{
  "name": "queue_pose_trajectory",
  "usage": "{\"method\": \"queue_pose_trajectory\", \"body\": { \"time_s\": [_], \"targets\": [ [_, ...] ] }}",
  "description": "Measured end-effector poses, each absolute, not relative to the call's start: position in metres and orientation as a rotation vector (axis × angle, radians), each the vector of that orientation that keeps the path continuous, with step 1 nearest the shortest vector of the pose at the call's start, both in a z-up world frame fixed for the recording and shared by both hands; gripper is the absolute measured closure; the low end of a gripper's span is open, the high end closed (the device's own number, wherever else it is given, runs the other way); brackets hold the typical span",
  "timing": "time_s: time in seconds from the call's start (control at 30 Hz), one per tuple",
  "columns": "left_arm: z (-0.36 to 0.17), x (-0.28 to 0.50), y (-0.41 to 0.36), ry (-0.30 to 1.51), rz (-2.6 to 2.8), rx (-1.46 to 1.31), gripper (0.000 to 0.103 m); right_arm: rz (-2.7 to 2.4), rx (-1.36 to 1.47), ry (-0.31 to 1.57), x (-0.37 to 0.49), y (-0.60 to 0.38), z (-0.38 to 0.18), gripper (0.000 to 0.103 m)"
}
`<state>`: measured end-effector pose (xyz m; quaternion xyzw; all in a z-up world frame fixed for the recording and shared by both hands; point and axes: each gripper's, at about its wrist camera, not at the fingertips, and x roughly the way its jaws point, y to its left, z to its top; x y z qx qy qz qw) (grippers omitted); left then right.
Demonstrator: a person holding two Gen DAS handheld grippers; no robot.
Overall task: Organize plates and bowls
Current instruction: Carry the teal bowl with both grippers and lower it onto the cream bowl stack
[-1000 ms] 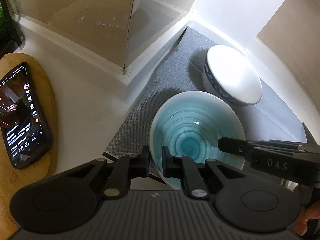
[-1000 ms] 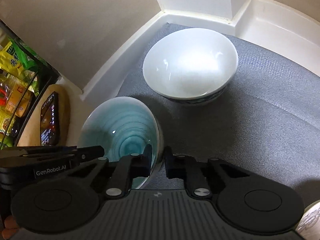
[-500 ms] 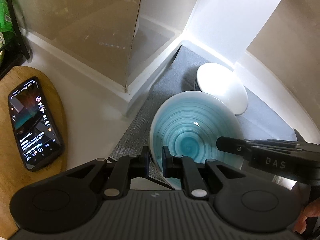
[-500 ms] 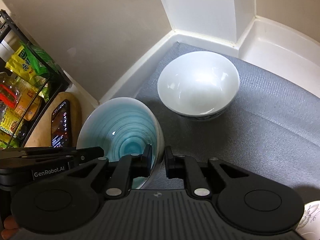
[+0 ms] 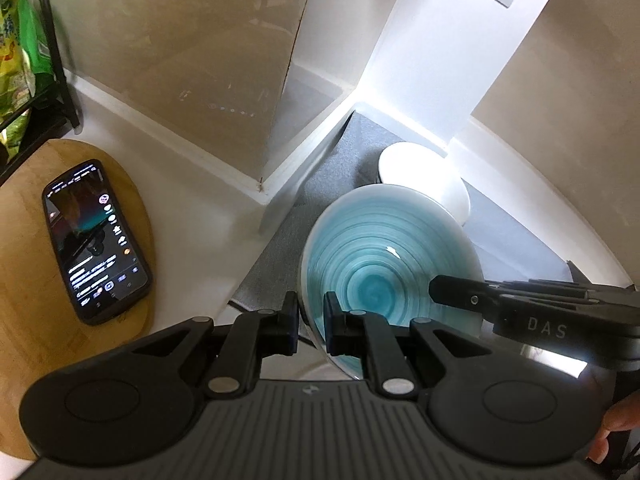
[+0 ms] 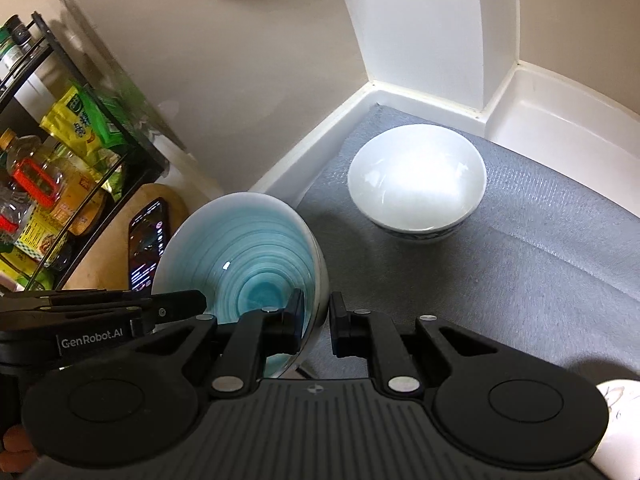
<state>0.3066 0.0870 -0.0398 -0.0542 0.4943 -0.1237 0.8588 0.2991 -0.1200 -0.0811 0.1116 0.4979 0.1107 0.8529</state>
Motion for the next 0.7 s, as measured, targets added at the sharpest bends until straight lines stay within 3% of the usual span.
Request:
{"method": "queue_pose_trajectory", "body": {
  "time_s": [0.7],
  "targets": [
    [-0.049,0.241,0.107,1.139,-0.253,-0.070,0.089,0.288,0.243,1.135,0.243,-0.098,-0.089,0.088]
  ]
}}
